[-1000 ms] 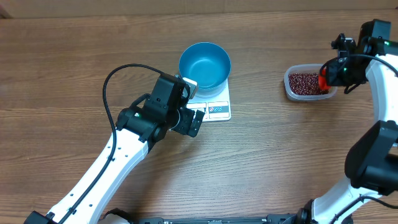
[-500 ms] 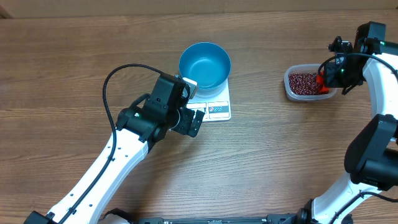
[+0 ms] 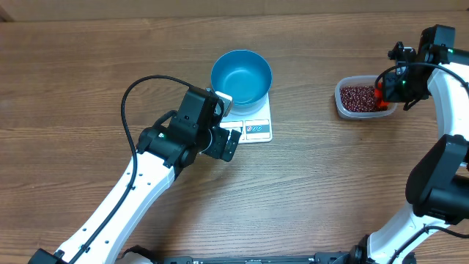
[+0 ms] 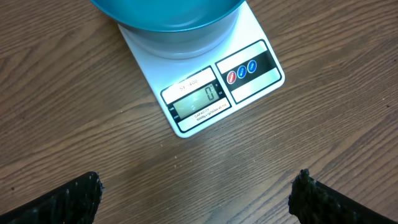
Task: Scoop item into bowl and weigh 150g on scale
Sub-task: 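Dip the red scoop into the beans and scoop them up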
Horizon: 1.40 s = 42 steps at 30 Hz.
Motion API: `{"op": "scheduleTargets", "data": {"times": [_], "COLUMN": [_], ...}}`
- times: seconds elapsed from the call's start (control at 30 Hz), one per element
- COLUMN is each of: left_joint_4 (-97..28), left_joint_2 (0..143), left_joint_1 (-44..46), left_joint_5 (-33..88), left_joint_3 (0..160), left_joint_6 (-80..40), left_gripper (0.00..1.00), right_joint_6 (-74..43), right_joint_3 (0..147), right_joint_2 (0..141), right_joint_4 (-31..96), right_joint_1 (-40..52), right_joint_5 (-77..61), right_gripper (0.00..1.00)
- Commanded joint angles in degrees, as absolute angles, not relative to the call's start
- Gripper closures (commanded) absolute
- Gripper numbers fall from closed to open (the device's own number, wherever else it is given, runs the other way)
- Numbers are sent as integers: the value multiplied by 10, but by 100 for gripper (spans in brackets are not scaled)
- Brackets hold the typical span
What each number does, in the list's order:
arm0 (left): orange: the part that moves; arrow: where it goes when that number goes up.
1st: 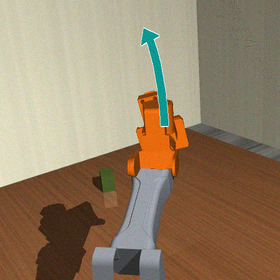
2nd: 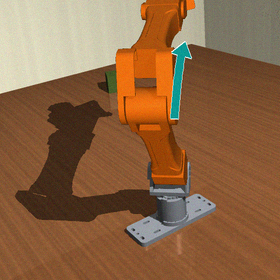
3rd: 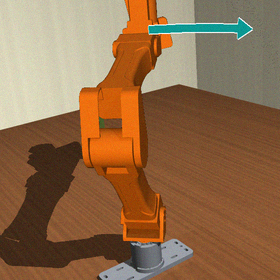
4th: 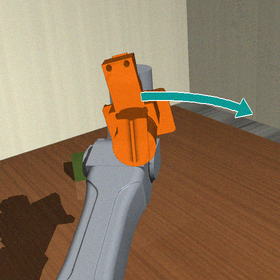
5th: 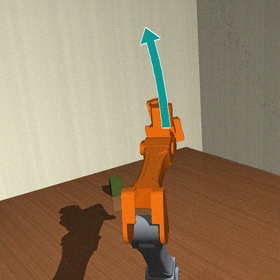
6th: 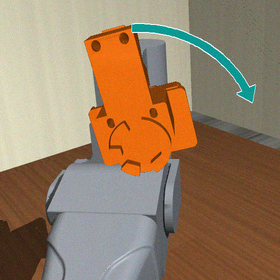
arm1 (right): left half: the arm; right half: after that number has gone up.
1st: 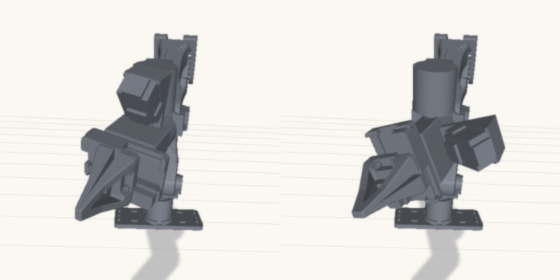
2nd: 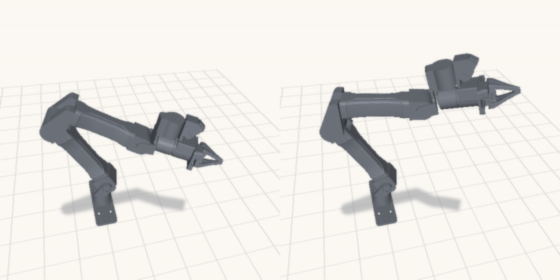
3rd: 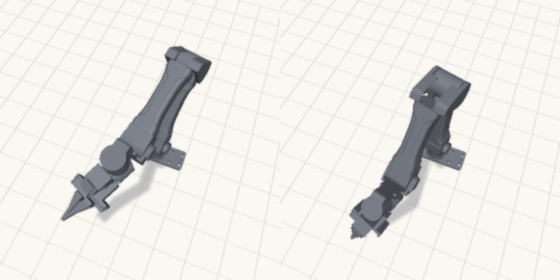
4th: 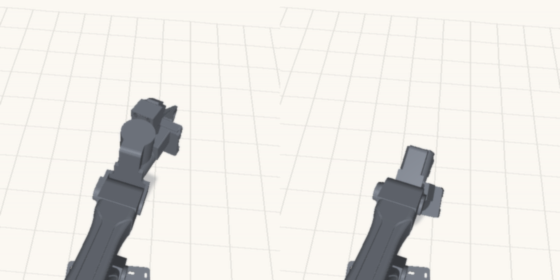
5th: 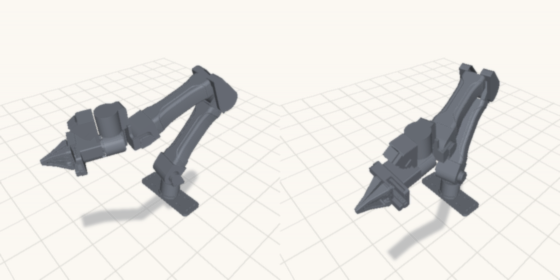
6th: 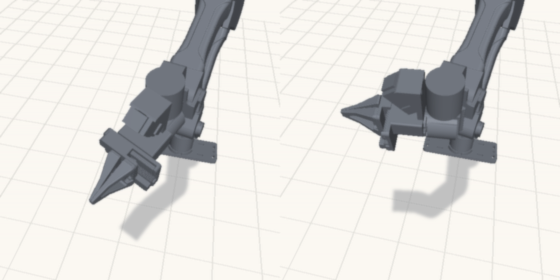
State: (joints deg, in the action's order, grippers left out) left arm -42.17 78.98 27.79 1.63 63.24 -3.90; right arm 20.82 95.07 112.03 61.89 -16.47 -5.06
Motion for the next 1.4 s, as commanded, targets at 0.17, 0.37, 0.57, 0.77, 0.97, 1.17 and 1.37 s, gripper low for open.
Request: {"op": "scheduleTargets", "data": {"times": [0.17,0.37,0.57,0.77,0.97,1.17,1.37], "left_joint_4": [-421,-421,-421,-421,-421,-421,-421], "left_joint_2": [790,790,790,790,790,790,790], "left_joint_1": [283,283,283,283,283,283,283], "left_joint_5": [15,15,15,15,15,15,15], "left_joint_3": [630,630,630,630,630,630,630], "left_joint_6": [-26,-25,-26,-25,-25,-26,-25], "left_gripper": [0,1,1,0,1,0,1], "right_joint_6": [208,208,208,192,180,179,158], "right_joint_3": [944,944,943,941,941,941,941], "right_joint_2": [1143,1157,1159,1161,1178,1198,1198], "right_joint_4": [622,634,653,662,666,670,675], "right_joint_1": [-166,-165,-165,-165,-165,-165,-178], "right_joint_5": [-51,-108,-140,-156,-184,-254,-297], "right_gripper": [96,96,96,96,96,96,96]}}
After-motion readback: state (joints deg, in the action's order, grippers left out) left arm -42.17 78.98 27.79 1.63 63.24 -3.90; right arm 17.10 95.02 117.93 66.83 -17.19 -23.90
